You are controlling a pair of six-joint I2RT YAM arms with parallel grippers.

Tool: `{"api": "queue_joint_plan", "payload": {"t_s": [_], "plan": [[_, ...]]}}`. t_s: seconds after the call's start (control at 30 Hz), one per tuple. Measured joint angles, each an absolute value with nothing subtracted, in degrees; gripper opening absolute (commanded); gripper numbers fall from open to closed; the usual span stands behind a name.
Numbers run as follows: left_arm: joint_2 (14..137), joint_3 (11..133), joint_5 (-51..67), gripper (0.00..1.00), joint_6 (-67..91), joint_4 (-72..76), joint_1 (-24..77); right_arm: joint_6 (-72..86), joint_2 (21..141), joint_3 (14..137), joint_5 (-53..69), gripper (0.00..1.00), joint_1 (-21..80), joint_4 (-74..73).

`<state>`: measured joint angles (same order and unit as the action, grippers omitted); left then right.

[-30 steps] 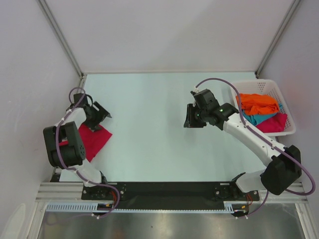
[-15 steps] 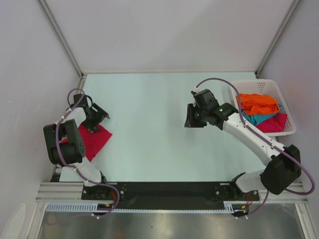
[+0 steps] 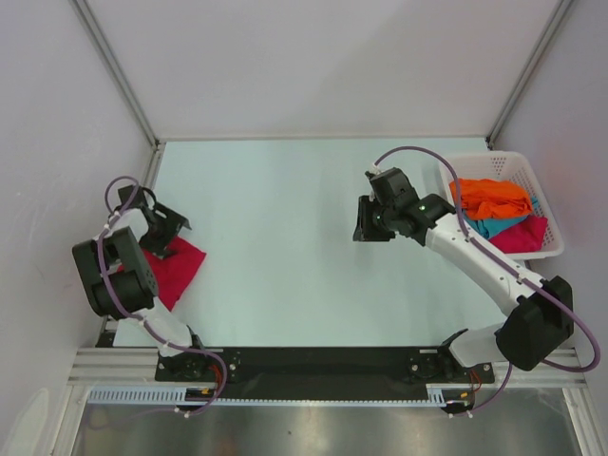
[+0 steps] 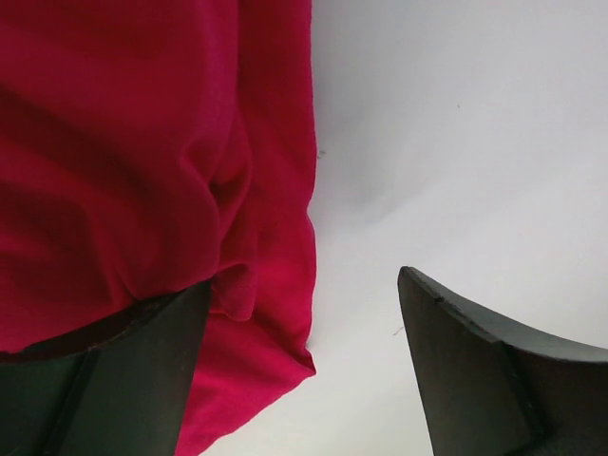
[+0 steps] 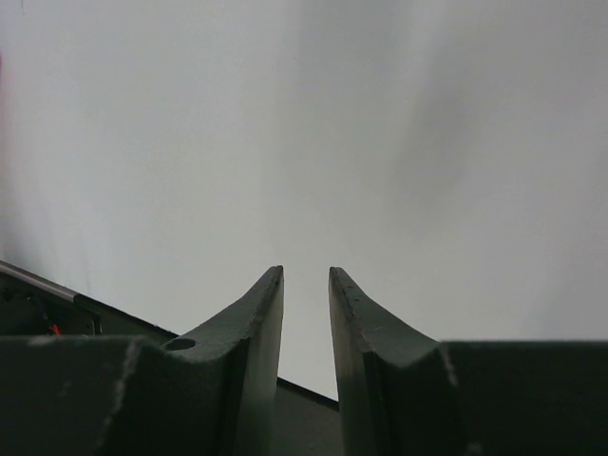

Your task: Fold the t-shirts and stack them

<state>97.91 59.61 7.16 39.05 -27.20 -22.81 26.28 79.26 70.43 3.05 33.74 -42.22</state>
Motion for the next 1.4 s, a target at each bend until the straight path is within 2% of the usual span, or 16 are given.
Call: {"api": "queue_joint_plan", "payload": {"t_s": [0.33, 0.8, 0.93, 1.27, 1.4], "plan": [[97.43, 59.51, 4.36, 0.85, 40.03, -27.24, -26.81, 26.26, 80.58, 71.29, 3.11, 0.31, 33.74, -42.24], [89.58, 54.72, 1.67, 0.85, 40.47, -27.11, -32.32, 26.24, 81.12, 71.40, 4.34, 0.31, 33.74, -42.13], [89.08, 55.07, 2.61, 0.86, 38.83, -26.44, -28.23, 26.26, 81.12, 71.40, 4.82, 0.31, 33.74, -41.91], [91.48, 59.59, 8.93, 0.86, 33.41, -19.55, -6.17, 26.37, 81.12, 71.37, 5.04, 0.31, 34.15, -41.47], [92.44, 57.91, 10.90, 0.86, 33.50, -17.98, -0.99, 26.50, 81.10, 70.98, 4.99, 0.31, 34.17, -41.30]]}}
